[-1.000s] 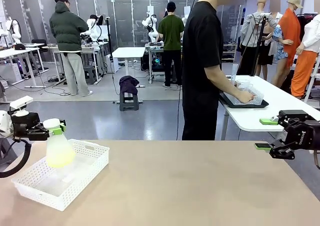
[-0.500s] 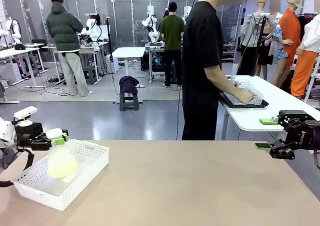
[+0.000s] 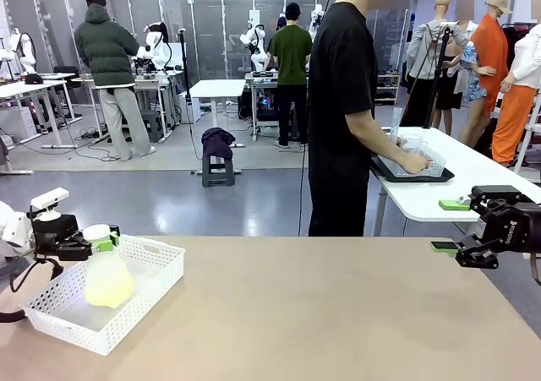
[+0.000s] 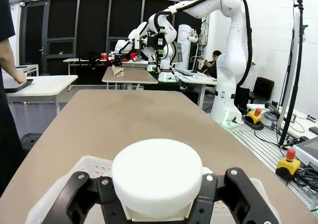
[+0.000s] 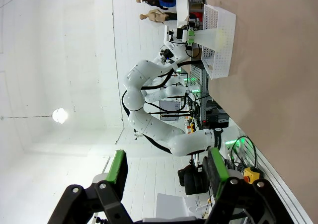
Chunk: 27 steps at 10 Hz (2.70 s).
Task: Prepare the solutions needed for the experiment.
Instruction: When the human places the Big flask in the center of the table, pick up the Big flask and place it in the left Organizing basket.
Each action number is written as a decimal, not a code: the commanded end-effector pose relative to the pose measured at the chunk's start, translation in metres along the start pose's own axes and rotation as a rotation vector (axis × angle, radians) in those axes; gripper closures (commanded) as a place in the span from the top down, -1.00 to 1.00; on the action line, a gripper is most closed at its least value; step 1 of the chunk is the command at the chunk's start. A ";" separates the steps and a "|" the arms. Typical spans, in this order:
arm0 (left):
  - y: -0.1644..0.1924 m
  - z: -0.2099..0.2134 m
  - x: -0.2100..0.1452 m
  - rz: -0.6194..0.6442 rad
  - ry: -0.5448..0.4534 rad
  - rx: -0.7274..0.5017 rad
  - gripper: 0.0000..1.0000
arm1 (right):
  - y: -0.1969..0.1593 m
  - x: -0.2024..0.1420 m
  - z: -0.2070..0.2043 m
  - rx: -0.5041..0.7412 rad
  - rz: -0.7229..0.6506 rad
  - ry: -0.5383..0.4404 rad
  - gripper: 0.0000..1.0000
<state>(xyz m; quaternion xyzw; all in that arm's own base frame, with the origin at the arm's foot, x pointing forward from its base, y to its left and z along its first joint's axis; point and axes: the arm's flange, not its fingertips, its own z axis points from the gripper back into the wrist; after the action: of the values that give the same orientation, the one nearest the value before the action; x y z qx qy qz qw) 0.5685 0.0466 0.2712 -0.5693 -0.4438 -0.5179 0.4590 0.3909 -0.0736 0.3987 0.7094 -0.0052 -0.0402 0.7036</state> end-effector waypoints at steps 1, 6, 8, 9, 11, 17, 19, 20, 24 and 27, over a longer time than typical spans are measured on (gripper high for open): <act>0.003 0.003 0.000 -0.021 -0.016 -0.026 -1.00 | 0.003 0.000 0.000 0.000 0.007 -0.001 0.61; 0.002 0.005 -0.005 0.003 0.018 -0.027 0.24 | 0.003 0.000 0.000 0.000 0.007 -0.001 0.61; 0.001 0.014 -0.003 0.008 0.037 -0.034 0.63 | 0.003 0.000 0.000 0.000 0.007 -0.001 0.61; 0.002 0.019 -0.002 0.016 0.047 -0.029 0.87 | 0.003 0.000 0.000 0.000 0.007 -0.001 0.61; 0.000 0.027 -0.001 0.027 0.072 -0.011 1.00 | 0.003 0.000 0.000 0.000 0.007 -0.001 0.61; -0.024 0.060 0.017 0.034 0.136 0.071 1.00 | 0.003 0.000 0.000 0.000 0.007 -0.001 0.61; -0.033 0.071 0.020 0.031 0.134 0.107 1.00 | 0.003 0.000 0.000 0.000 0.007 -0.001 0.61; -0.034 0.072 0.020 0.027 0.111 0.139 1.00 | 0.003 0.000 0.000 0.000 0.007 -0.001 0.61; -0.028 0.079 0.018 0.015 0.116 0.093 1.00 | 0.003 0.000 0.000 0.000 0.007 -0.001 0.61; -0.028 0.079 0.018 0.015 0.116 0.093 1.00 | 0.003 0.000 0.000 0.000 0.007 -0.001 0.61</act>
<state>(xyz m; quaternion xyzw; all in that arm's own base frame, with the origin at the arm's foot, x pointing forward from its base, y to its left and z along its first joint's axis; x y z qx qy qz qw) 0.5555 0.1301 0.2862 -0.5212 -0.4400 -0.5191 0.5152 0.3909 -0.0735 0.3987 0.7094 -0.0052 -0.0402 0.7036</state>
